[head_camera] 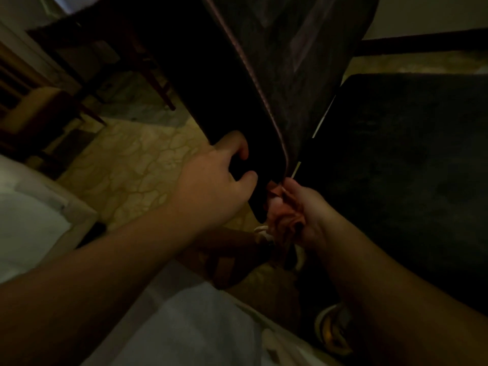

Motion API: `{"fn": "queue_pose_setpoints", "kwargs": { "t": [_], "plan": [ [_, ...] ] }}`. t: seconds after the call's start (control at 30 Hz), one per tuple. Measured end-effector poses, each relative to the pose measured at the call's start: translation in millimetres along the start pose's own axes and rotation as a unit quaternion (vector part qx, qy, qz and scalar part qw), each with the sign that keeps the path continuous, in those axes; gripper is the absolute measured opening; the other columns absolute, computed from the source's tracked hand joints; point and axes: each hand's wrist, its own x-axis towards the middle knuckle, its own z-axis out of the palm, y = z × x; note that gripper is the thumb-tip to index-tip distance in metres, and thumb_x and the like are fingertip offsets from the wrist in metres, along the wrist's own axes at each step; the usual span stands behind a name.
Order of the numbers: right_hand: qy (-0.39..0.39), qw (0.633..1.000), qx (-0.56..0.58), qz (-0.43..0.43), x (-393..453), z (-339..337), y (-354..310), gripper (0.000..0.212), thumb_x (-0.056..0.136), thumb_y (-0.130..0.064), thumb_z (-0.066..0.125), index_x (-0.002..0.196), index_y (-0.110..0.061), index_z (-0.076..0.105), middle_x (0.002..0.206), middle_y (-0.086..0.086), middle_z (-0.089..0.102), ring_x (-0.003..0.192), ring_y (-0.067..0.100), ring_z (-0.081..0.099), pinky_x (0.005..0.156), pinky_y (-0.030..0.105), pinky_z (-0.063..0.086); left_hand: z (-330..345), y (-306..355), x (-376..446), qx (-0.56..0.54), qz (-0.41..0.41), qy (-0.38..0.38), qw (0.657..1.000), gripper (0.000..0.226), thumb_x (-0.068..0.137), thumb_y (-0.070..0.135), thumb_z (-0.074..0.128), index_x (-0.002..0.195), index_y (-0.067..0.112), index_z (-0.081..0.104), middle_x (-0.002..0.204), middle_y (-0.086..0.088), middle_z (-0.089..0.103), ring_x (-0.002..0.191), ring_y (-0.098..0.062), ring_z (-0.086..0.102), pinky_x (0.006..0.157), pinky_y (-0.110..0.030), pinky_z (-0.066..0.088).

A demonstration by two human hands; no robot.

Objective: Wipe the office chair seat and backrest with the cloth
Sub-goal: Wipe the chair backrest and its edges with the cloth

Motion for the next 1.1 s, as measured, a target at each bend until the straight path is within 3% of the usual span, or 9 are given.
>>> {"fn": "queue_pose_setpoints", "kwargs": {
  "t": [0.1, 0.2, 0.33, 0.53, 0.63, 0.7, 0.8, 0.97, 1.1],
  "plan": [
    [-0.014, 0.999, -0.038, 0.011, -5, -8, -1, 0.038, 0.111, -0.041, 0.046, 0.092, -0.013, 0.063, 0.065, 0.003, 0.049, 0.047, 0.011, 0.04, 0.044, 0.02, 0.032, -1, 3, -1, -0.003, -0.008, 0.001, 1.0, 0.024, 0.088, 0.038, 0.069, 0.1, 0.033, 0.048, 0.084, 0.006, 0.056, 0.066, -0.008, 0.055, 0.053, -0.025, 0.034],
    [0.012, 1.0, -0.027, -0.004, -1, -5, 6, 0.04, 0.112, -0.04, 0.045, 0.092, -0.009, 0.061, 0.065, 0.004, 0.048, 0.033, 0.01, 0.045, 0.03, 0.016, 0.033, -2, 6, -4, -0.017, -0.006, -0.012, 1.0, 0.023, 0.088, 0.035, 0.069, 0.1, 0.032, 0.049, 0.082, 0.009, 0.057, 0.068, -0.005, 0.055, 0.053, -0.022, 0.034],
    [0.022, 0.999, -0.026, -0.026, 15, 3, 15, 0.052, 0.112, -0.05, 0.041, 0.079, -0.012, 0.055, 0.068, 0.003, 0.033, 0.027, 0.008, 0.037, 0.028, 0.014, 0.028, -4, 2, -3, -0.016, -0.002, -0.025, 1.0, 0.023, 0.088, 0.034, 0.069, 0.101, 0.032, 0.05, 0.079, 0.006, 0.058, 0.066, -0.008, 0.055, 0.051, -0.024, 0.034],
    [0.0, 0.998, -0.046, -0.036, 0, -15, -2, 0.023, 0.108, -0.034, 0.055, 0.122, -0.018, 0.065, 0.084, 0.004, 0.066, 0.068, 0.017, 0.061, 0.049, 0.024, 0.053, -6, -1, 7, -0.018, 0.003, -0.029, 0.999, 0.023, 0.087, 0.032, 0.068, 0.1, 0.032, 0.049, 0.089, 0.008, 0.054, 0.07, -0.008, 0.053, 0.053, -0.022, 0.031],
    [0.024, 0.999, -0.019, -0.044, -2, -5, 7, 0.033, 0.112, -0.037, 0.048, 0.122, -0.01, 0.064, 0.068, 0.003, 0.056, 0.04, 0.011, 0.052, 0.035, 0.02, 0.042, -6, 0, 3, -0.029, -0.001, -0.038, 0.999, 0.023, 0.087, 0.033, 0.068, 0.101, 0.033, 0.049, 0.087, 0.006, 0.053, 0.068, -0.009, 0.053, 0.053, -0.026, 0.031],
    [0.044, 0.998, -0.003, -0.053, 8, 3, 12, 0.041, 0.113, -0.039, 0.044, 0.123, -0.005, 0.065, 0.069, 0.001, 0.041, 0.038, 0.01, 0.039, 0.035, 0.019, 0.032, -5, 1, -2, -0.022, 0.005, -0.037, 0.999, 0.024, 0.088, 0.033, 0.069, 0.102, 0.033, 0.049, 0.084, 0.007, 0.054, 0.067, -0.008, 0.053, 0.052, -0.024, 0.03],
    [0.004, 0.999, -0.011, -0.032, 13, 2, 8, 0.04, 0.113, -0.041, 0.044, 0.099, -0.009, 0.064, 0.064, -0.001, 0.045, 0.037, 0.007, 0.042, 0.033, 0.018, 0.033, -4, 0, -4, -0.012, 0.014, -0.031, 0.999, 0.025, 0.087, 0.033, 0.068, 0.102, 0.034, 0.047, 0.086, 0.008, 0.057, 0.068, -0.008, 0.056, 0.053, -0.025, 0.033],
    [0.018, 0.996, -0.076, -0.045, 3, -17, -4, 0.023, 0.111, -0.031, 0.05, 0.113, -0.015, 0.067, 0.091, 0.006, 0.07, 0.078, 0.018, 0.063, 0.072, 0.031, 0.052, -4, 0, 2, -0.023, 0.005, -0.034, 0.999, 0.027, 0.085, 0.035, 0.068, 0.099, 0.035, 0.044, 0.091, 0.004, 0.055, 0.073, -0.012, 0.055, 0.054, -0.028, 0.033],
    [0.048, 0.998, -0.019, -0.034, 9, -5, 7, 0.031, 0.112, -0.039, 0.047, 0.107, -0.015, 0.065, 0.072, 0.002, 0.061, 0.049, 0.012, 0.05, 0.045, 0.023, 0.041, -6, 3, -1, -0.024, 0.007, -0.049, 0.998, 0.025, 0.087, 0.034, 0.068, 0.101, 0.034, 0.048, 0.085, 0.004, 0.055, 0.068, -0.009, 0.053, 0.051, -0.02, 0.029]
  ]
}}
